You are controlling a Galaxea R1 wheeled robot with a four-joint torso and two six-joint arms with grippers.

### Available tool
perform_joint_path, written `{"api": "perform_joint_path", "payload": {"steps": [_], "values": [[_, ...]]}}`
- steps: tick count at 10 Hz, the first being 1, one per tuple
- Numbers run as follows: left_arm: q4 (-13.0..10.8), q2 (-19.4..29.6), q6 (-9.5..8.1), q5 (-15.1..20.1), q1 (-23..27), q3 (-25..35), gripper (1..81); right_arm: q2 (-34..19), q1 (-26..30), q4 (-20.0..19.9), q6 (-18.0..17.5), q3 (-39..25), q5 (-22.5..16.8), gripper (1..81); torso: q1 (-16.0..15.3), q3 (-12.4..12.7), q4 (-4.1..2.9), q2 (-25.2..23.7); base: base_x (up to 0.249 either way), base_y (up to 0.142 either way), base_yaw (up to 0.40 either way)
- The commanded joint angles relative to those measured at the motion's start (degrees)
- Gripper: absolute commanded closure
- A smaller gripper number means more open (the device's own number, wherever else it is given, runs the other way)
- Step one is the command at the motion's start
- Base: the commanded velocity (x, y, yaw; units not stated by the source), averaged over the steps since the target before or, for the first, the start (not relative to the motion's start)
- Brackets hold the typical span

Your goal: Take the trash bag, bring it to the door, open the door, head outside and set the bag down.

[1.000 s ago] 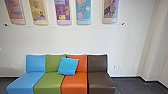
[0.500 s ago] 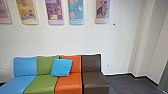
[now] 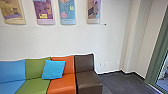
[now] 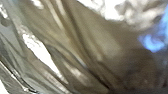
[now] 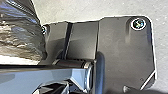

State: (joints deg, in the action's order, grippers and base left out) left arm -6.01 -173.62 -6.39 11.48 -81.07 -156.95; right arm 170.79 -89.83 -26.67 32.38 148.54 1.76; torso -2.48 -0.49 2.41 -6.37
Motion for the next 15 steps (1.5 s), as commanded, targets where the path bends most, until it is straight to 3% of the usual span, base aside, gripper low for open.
{"api": "perform_joint_path", "payload": {"steps": [1, 15], "values": [[-0.23, 0.19, -0.12, 3.02, 4.20, -0.02, 81.1, 0.28, 3.03, 0.39, 0.23, 0.07, -3.60, 1.0, 0.00, 0.00, 0.00, 0.00, 0.000, 0.000, -0.230], [-0.32, 0.02, -0.12, 2.93, 4.29, -0.02, 81.1, 0.89, 3.29, 0.31, 0.22, 0.69, -3.69, 1.0, 0.00, 0.00, 0.00, 0.00, 0.000, 0.000, -0.241]]}}
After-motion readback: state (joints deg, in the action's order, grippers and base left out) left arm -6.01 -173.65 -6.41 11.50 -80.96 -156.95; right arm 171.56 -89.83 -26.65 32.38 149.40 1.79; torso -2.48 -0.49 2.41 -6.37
